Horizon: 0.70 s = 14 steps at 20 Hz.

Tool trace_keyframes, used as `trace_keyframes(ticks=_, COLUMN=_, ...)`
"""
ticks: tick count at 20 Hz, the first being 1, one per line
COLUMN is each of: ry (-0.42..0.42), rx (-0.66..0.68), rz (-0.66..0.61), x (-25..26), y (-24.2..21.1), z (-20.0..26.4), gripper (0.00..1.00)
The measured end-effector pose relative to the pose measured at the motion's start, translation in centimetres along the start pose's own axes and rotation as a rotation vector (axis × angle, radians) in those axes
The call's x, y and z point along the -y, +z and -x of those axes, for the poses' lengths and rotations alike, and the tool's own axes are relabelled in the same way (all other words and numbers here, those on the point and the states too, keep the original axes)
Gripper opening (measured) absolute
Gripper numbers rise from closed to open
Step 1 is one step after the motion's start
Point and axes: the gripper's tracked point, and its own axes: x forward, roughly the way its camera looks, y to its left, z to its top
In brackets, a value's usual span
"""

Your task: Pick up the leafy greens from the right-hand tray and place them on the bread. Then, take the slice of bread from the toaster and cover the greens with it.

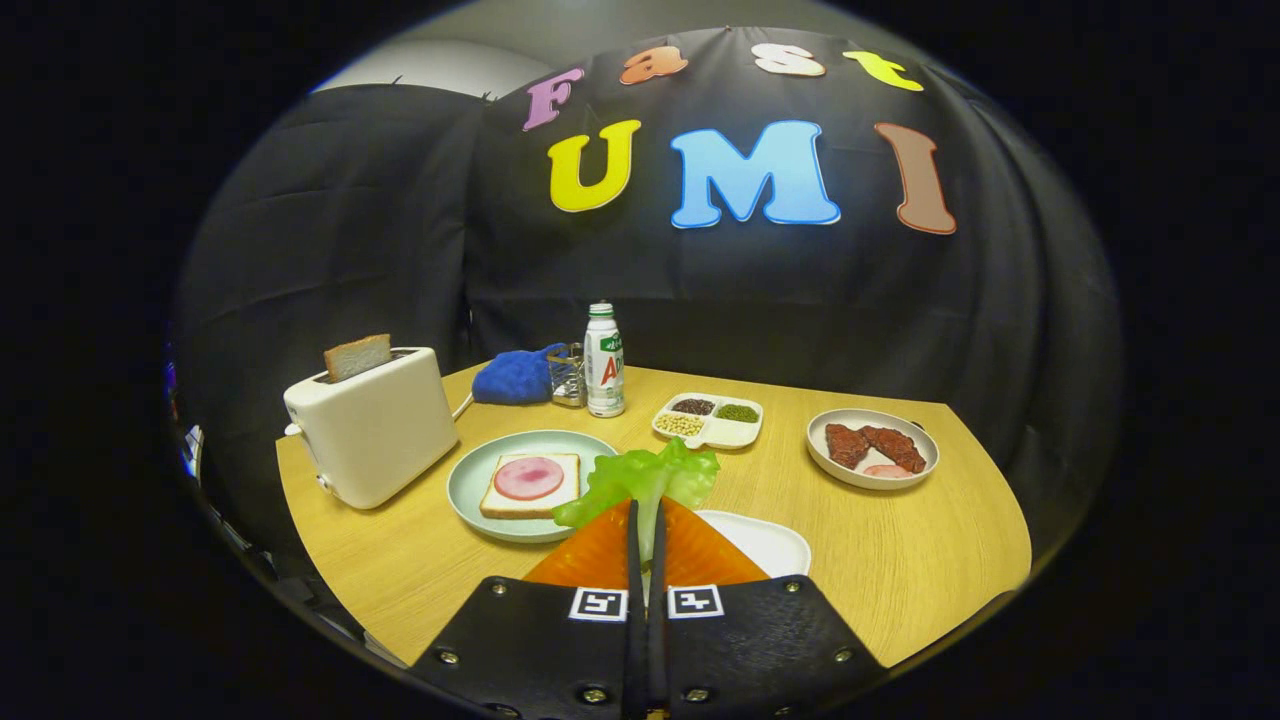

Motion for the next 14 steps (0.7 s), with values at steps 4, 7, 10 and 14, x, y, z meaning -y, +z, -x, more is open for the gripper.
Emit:
trace_keyframes(ticks=4, ry=0.032, rx=0.000, rz=0.006, x=-2.4, y=0.7, z=-1.3, gripper=0.01)
trace_keyframes(ticks=7, ry=0.062, rx=-0.002, rz=0.008, x=-4.0, y=1.0, z=-2.3, gripper=0.01)
trace_keyframes(ticks=10, ry=0.087, rx=-0.006, rz=0.009, x=-5.5, y=1.0, z=-3.3, gripper=0.01)
trace_keyframes(ticks=14, ry=0.123, rx=-0.001, rz=-0.018, x=-7.7, y=1.5, z=-5.1, gripper=0.01)
